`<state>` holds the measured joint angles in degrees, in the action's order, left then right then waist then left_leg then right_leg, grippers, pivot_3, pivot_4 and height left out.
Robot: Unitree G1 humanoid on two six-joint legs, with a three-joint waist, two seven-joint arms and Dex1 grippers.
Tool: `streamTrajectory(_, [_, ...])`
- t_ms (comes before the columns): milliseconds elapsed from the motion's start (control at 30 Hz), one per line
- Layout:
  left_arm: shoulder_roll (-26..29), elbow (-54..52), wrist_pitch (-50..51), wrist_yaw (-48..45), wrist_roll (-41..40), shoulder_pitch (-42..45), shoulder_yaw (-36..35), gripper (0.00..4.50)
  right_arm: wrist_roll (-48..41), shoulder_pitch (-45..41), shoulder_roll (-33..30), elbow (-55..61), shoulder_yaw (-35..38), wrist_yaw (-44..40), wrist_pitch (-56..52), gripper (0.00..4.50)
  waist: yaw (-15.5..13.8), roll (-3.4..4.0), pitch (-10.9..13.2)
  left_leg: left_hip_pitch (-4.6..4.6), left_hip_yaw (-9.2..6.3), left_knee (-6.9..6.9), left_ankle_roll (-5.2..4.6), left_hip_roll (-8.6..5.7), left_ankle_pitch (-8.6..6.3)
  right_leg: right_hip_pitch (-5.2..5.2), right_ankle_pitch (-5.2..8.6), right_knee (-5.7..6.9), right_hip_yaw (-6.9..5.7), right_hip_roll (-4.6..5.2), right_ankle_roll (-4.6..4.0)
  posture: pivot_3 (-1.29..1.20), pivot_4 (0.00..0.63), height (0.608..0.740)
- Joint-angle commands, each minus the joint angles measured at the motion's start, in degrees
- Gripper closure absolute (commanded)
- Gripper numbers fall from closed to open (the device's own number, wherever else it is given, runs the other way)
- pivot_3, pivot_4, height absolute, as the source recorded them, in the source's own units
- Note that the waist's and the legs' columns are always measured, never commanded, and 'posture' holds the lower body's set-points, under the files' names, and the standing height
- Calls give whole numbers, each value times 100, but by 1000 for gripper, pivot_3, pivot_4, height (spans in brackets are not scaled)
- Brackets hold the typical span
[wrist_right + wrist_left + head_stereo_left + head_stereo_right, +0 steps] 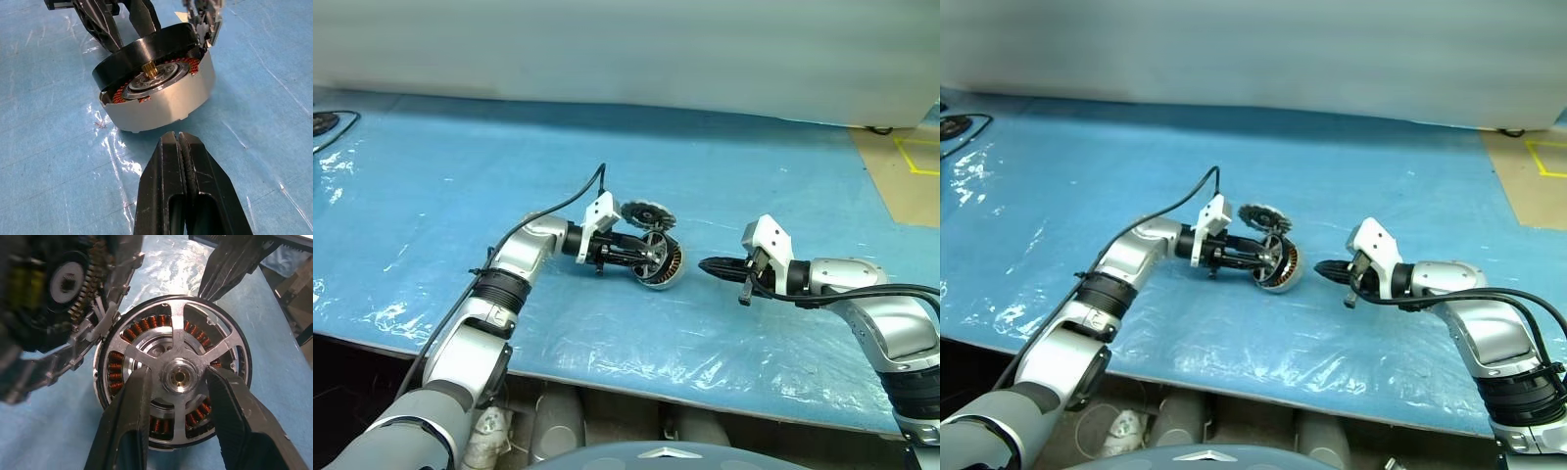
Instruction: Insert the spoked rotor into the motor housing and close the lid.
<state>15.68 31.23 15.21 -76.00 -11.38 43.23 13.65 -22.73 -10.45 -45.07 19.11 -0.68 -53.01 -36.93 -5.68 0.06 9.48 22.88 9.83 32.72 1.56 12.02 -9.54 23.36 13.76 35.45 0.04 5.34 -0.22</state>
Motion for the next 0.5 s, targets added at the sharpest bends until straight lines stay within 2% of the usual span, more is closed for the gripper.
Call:
streamTrajectory(33, [9, 138, 48, 120, 73, 23, -6, 2902, -108, -16, -72, 259, 173, -5, 28, 4500, 1, 0, 0, -1, 0, 0, 0, 0, 0, 0, 0, 0, 0, 0, 0, 0, 150, 740])
streamTrajectory(100, [8, 181, 39, 157, 58, 77, -54, 3146, -88, -30, -77, 229, 157, -6, 49, 4500, 0, 0, 0, -2, 0, 0, 0, 0, 0, -2, 0, 0, 0, 0, 0, 0, 150, 740])
streamTrajectory(233, [-7, 100, 204, 135, -108, 126, -175, 3146, -54, -95, -66, 172, 109, -2, 82, 4500, 2, 0, 0, -4, 0, 2, 10, -1, -7, -4, 0, -1, 2, 1, 0, 0, 150, 740])
streamTrajectory(500, [-20, 81, 188, 247, -60, 89, -134, 422, 57, -153, -43, 75, -12, -15, 173, 4500, -1, 0, 0, 1, 0, 4, 14, -1, -9, -3, 0, -4, 2, 0, 0, 0, 150, 740])
